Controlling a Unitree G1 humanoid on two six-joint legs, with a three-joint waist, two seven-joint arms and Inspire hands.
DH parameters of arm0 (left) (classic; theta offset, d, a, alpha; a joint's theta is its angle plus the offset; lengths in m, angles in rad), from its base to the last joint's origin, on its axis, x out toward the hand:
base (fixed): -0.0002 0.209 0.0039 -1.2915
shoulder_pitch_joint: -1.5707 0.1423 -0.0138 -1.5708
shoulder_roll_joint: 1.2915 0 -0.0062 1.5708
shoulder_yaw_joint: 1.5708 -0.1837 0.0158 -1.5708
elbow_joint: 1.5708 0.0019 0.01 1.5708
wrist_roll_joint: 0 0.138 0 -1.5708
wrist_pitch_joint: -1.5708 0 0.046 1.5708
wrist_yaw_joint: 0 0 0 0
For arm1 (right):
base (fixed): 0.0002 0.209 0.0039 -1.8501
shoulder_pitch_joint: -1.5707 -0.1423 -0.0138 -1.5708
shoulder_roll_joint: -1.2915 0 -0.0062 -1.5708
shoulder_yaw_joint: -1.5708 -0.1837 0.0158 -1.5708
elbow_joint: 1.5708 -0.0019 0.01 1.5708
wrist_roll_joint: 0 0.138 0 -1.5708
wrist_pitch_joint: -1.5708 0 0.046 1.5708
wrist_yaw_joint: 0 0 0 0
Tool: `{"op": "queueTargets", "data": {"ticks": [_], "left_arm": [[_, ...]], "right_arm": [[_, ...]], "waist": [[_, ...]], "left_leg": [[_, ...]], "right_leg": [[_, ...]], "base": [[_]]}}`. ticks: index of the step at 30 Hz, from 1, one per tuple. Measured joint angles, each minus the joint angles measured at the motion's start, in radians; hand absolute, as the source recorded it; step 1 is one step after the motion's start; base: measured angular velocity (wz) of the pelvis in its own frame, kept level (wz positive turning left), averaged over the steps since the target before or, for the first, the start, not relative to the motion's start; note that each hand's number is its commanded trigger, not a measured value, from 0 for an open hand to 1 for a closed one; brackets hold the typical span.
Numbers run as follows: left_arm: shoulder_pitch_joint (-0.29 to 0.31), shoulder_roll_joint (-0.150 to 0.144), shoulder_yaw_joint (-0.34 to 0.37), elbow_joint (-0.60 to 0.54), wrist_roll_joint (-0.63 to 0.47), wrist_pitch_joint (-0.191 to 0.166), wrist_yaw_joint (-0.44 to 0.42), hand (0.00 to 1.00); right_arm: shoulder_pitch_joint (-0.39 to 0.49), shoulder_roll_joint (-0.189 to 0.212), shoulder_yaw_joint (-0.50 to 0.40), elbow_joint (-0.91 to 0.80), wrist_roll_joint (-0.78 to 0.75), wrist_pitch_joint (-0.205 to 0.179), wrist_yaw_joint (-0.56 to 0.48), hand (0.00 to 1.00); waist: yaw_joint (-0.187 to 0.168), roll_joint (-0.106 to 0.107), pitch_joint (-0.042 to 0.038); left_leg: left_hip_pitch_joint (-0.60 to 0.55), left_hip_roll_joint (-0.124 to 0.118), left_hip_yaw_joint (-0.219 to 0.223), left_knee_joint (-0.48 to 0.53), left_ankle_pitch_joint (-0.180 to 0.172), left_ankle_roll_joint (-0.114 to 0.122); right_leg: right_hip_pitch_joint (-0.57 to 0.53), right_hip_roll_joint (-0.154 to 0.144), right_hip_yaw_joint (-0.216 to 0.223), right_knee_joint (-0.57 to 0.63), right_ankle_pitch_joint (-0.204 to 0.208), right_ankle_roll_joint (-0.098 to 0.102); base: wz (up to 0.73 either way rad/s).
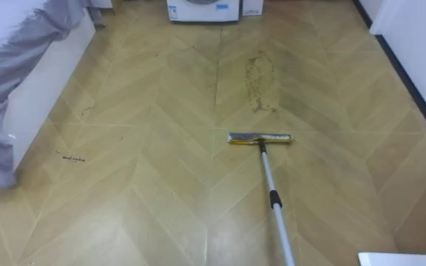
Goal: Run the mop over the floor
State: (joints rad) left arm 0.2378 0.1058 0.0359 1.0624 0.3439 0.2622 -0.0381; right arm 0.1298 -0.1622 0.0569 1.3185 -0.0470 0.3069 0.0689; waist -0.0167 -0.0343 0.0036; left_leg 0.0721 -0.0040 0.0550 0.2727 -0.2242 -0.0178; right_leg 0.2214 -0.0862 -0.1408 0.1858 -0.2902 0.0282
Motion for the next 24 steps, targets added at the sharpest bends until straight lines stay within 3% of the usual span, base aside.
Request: {"op": "queueTargets", "data": {"ticks": [17,24], "left_arm": [[0.007,0.000,0.000,0.007,-0.001,-0.001,-0.002,0.00],[-0.024,0.002,-0.002,0.014,0.001,-0.001,0.003,0.00]], "right_arm": [[-0.003,0.000,0.000,-0.001,0.000,-0.001,-0.002,1.00],[-0.023,-0.001,-0.001,0.000,0.006,-0.001,-0.003,1.00]], "waist": [[0.000,-0.004,0.0017],[-0.003,-0.001,-0.0007]], "left_leg": [[-0.006,0.000,-0.001,0.002,0.000,0.000],[-0.081,0.003,0.000,0.033,0.000,0.000]], "right_leg": [[-0.003,0.000,-0.001,-0.001,0.000,0.000],[-0.065,0.001,-0.013,0.014,0.002,-0.001]], "base": [[0.00],[0.05]]}}
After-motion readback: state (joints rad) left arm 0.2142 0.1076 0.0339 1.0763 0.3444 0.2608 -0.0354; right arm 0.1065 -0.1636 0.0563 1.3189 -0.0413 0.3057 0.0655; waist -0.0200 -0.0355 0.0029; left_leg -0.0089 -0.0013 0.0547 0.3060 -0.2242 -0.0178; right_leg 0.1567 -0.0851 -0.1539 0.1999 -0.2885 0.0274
